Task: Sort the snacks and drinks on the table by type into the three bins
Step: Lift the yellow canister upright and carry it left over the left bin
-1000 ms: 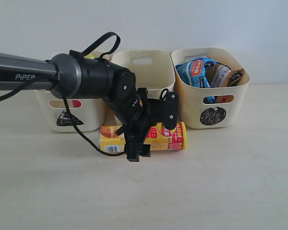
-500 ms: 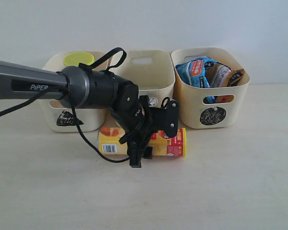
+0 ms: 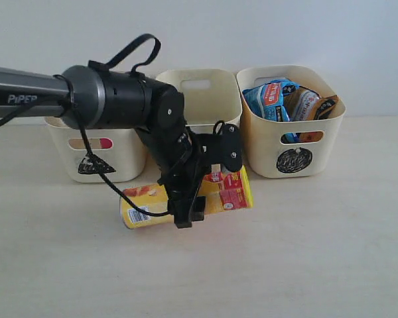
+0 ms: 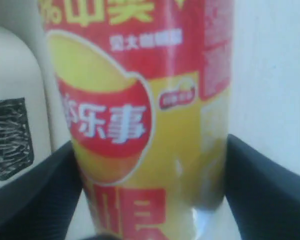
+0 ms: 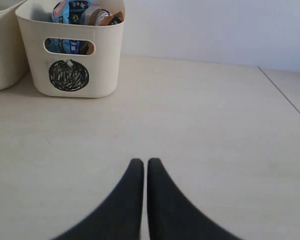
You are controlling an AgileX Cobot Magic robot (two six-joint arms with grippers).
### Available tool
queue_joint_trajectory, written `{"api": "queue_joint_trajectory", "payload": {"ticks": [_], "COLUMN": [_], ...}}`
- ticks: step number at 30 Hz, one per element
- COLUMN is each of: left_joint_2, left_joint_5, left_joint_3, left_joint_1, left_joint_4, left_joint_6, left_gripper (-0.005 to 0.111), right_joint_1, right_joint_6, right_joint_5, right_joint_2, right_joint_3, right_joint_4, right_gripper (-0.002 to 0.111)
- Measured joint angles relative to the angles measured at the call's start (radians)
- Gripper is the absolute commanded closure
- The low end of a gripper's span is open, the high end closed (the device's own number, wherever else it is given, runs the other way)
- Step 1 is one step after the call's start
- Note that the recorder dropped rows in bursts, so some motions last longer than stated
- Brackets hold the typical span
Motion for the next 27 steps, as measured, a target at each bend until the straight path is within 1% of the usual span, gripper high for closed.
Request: {"api": "queue_joint_trajectory", "payload": {"ticks": [9, 14, 19, 27], "left_joint_2": [-0.141, -0.225, -0.302, -0.411], "left_joint_5": [0.116, 0.168, 0.22, 0.253], "left_joint_3": [0.0, 0.0, 0.0, 0.0], "left_joint_1": [0.0, 0.0, 0.0, 0.0], "left_joint_4": [-0.209, -0.28, -0.298, -0.3], "left_joint_6": [-0.008, -0.01, -0.012, -0.14], "left_gripper": [0.102, 0.103, 0.103, 0.103], "right_joint_1": [0.0, 0.0, 0.0, 0.0], "right_joint_6": [0.0, 0.0, 0.0, 0.0], "right_joint_5": [0.0, 0.0, 0.0, 0.0], "right_joint_2": [0.0, 0.0, 0.0, 0.0], "right_joint_3": [0.0, 0.0, 0.0, 0.0], "right_joint_4": [0.0, 0.0, 0.0, 0.0], "right_gripper": [0.108, 0.108, 0.108, 0.108]}}
